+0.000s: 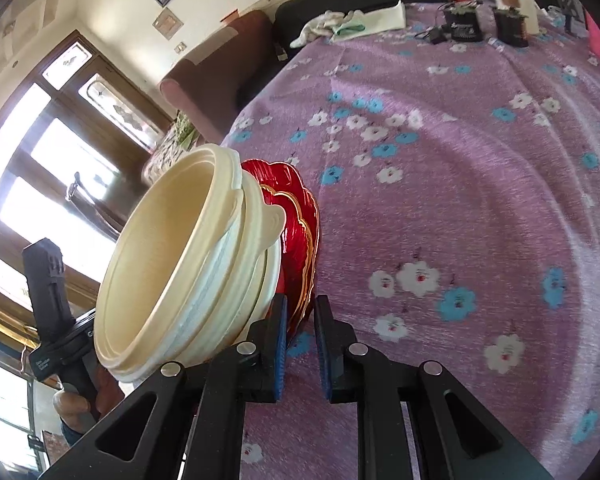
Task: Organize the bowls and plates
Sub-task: 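Press the cream bowl down into the stacked bowls with both grippers, then open both grippers to release the cream bowl and withdraw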
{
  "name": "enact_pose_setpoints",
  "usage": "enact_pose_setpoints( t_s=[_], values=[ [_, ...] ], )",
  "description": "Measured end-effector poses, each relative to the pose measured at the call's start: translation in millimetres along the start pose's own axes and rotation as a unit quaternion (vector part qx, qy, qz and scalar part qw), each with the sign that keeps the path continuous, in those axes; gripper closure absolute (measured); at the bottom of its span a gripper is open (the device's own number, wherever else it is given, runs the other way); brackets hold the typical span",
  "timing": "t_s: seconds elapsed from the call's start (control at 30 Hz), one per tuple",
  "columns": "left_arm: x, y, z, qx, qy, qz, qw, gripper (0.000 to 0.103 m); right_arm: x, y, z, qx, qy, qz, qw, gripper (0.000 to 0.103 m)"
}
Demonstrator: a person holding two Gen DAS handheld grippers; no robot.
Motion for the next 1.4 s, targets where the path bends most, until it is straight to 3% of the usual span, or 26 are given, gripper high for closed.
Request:
enact_pose_setpoints(
  t_s=[0.3,0.47,0.6,0.8,0.93,0.97,1.1,1.4],
  values=[
    [-13,-104,34,0.038,0.026,0.068,0.9966,0.093,5,-71,-68,0.029,-0.059,0.060,0.996,0.088],
    [-12,-177,67,0.050,0.043,0.110,0.9917,0.093,15,-127,-110,0.067,-0.102,0.110,0.986,0.088],
    [-12,-210,90,0.050,0.038,0.116,0.9913,0.093,16,-158,-130,0.103,-0.135,0.129,0.977,0.088],
    [-4,-221,90,0.011,-0.029,0.137,0.9901,0.089,19,-170,-130,0.125,-0.167,0.110,0.972,0.087],
    [-6,-215,91,0.018,-0.026,0.123,0.9919,0.084,22,-167,-125,0.144,-0.189,0.083,0.968,0.085],
    [-7,-212,92,0.021,-0.025,0.113,0.9930,0.079,21,-166,-125,0.142,-0.189,0.083,0.968,0.085],
    [-11,-205,94,0.007,-0.028,0.096,0.9950,0.066,17,-167,-119,0.139,-0.182,0.084,0.970,0.083],
    [-10,-215,92,-0.023,-0.047,0.122,0.9911,0.060,14,-173,-102,0.125,-0.143,0.089,0.978,0.080]
  ],
)
Point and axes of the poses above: each gripper's, at about its wrist camera, not at the fingertips, and z roughly the way its jaws point, y to its left, x to its underside, the point moved 2 cm from there along z, roughly the way its jaws point, and after that the axes turned 1 degree about -x, right-handed, at the moved point
